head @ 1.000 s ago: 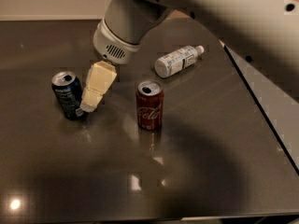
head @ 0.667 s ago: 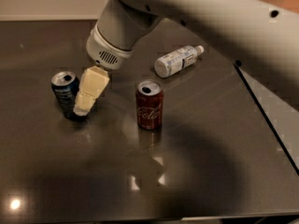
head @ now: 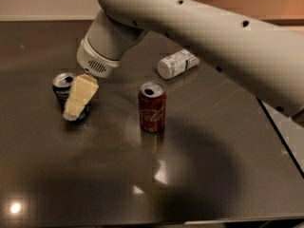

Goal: Pick pepsi can

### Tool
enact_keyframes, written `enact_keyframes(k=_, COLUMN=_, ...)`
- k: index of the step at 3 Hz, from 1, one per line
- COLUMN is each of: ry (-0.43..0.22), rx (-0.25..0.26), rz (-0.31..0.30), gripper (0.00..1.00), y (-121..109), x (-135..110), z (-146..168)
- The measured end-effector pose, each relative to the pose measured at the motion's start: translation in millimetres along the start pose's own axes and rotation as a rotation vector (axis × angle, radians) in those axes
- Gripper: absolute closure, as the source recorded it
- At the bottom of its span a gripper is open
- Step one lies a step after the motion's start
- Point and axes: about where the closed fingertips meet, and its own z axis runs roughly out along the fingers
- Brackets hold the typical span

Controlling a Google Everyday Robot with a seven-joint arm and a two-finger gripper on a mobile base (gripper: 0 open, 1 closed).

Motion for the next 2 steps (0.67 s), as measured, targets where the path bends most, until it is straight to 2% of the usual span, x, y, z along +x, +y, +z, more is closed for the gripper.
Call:
enact_keyframes(k=1, ry=-0.004, rx=-0.007, rz=-0.003, gripper=0.00, y=-0.6, x=-4.0, z=9.2)
enact_keyframes(k=2, ry=-0.006, rx=-0.015, rz=0.001, gripper=0.15, y=-1.5, x=-5.0, z=14.7)
